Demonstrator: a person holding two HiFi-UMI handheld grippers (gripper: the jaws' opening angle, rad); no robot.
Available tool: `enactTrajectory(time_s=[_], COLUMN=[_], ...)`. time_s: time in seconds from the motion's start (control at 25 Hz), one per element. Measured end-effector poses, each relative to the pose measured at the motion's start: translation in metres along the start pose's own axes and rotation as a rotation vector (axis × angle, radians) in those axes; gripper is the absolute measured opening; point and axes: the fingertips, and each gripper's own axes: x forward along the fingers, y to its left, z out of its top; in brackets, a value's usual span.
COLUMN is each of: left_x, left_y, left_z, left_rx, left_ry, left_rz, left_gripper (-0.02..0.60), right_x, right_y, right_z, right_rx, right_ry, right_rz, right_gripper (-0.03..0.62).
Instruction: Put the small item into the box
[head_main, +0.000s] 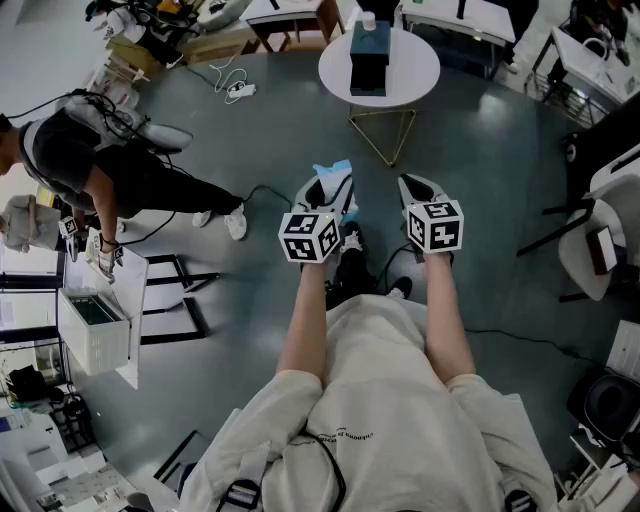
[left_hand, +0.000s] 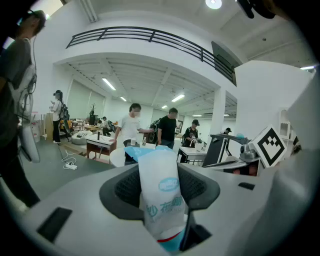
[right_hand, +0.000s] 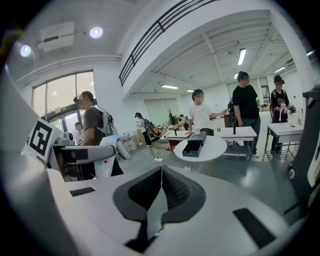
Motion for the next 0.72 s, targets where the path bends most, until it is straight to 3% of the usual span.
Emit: enactTrajectory(time_s=[0.44, 0.6, 0.72], left_x=[0.022, 0.05, 0.076], left_y=[0.011, 0.018, 0.023], left_z=[0.009, 0.02, 0.039], left_rx=[0.001, -0.002, -0.008], left_ry=[0.015, 0.012, -0.004], left_rz=[-0.019, -0.044, -0.06], left_gripper=[0.204, 0.204, 0.204], right_x=[0.016, 0.027, 0.036], right_y=[-0.012, -0.029, -0.046], right_z=[0.009, 0.032, 0.053], right_rx=[0.025, 0.123, 0.126], right_ry=[-0.003, -0.075, -0.099], right_rz=[-0.026, -0.009, -0.016], right_gripper=[0.038, 0.038, 0.038])
